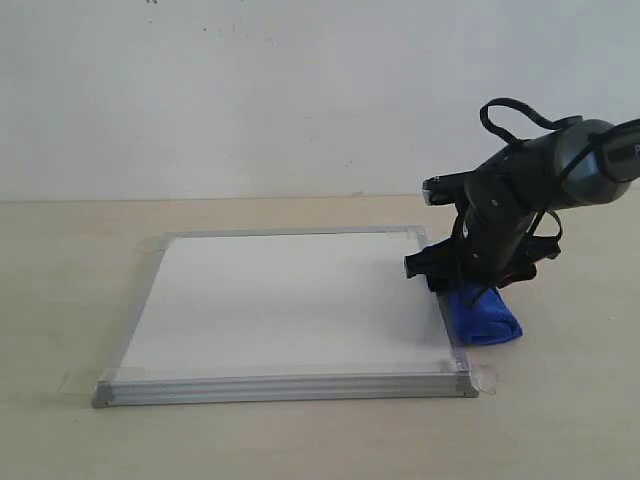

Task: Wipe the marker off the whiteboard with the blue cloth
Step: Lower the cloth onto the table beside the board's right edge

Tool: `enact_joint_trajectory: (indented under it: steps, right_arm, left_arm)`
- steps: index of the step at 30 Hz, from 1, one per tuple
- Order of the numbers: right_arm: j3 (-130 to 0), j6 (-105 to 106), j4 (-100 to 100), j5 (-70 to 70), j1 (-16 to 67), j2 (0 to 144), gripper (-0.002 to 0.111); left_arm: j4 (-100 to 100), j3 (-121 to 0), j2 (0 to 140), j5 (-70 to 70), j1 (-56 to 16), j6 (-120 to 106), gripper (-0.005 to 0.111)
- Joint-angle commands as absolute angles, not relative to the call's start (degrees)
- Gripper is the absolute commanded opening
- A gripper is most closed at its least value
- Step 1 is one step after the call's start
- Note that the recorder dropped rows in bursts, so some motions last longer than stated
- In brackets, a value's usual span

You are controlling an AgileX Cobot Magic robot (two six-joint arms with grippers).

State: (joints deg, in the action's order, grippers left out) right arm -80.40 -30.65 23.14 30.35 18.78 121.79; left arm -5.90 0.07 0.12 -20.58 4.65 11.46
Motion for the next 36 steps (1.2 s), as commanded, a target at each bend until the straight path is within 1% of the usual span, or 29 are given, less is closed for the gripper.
enact_joint_trajectory:
  steps: [1,6,7,9,10,11,12,18,26,30,36]
  right_arm:
    - [-80.68,-31.28,23.64,30.37,18.22,121.78,0.072]
    - [-80.68,-30.9,23.87,30.8,18.22,116.11,0.07]
    - [-80.68,-30.9,23.96,30.69,18.22,114.9,0.066]
    - [-80.68,-29.05,23.96,32.01,18.32,113.84,0.042]
    - [-80.18,-27.65,23.96,32.83,18.32,114.24,0.019]
    - [-79.5,-26.94,23.96,32.08,18.32,114.56,0.006]
    - [-78.02,-26.54,23.96,30.26,18.32,115.6,0.001]
    - [-76.48,-26.41,23.86,26.97,18.32,119.92,0.001]
    - [-76.63,-26.41,23.86,26.86,18.32,120.49,0.001]
    - [-76.63,-26.41,23.86,28.28,18.32,117.18,0.001]
    - [-76.06,-25.53,23.77,35.37,18.54,106.57,0.001]
  left_arm:
    - [-5.37,0.0,0.0,-20.46,4.36,11.9,0.004]
    - [-5.37,0.0,0.0,-20.46,4.36,11.9,0.004]
    - [-5.37,0.0,0.0,-20.46,4.36,11.9,0.004]
    - [-5.37,0.0,0.0,-20.46,4.36,11.9,0.004]
    - [-5.37,0.0,0.0,-20.46,4.36,11.9,0.004]
    - [-5.37,0.0,0.0,-20.46,4.36,11.9,0.004]
    - [-5.37,0.0,0.0,-20.46,4.36,11.9,0.004]
    - [-5.37,0.0,0.0,-20.46,4.36,11.9,0.004]
    - [-5.37,0.0,0.0,-20.46,4.36,11.9,0.004]
    - [-5.37,0.0,0.0,-20.46,4.36,11.9,0.004]
    - [-5.37,0.0,0.0,-20.46,4.36,11.9,0.004]
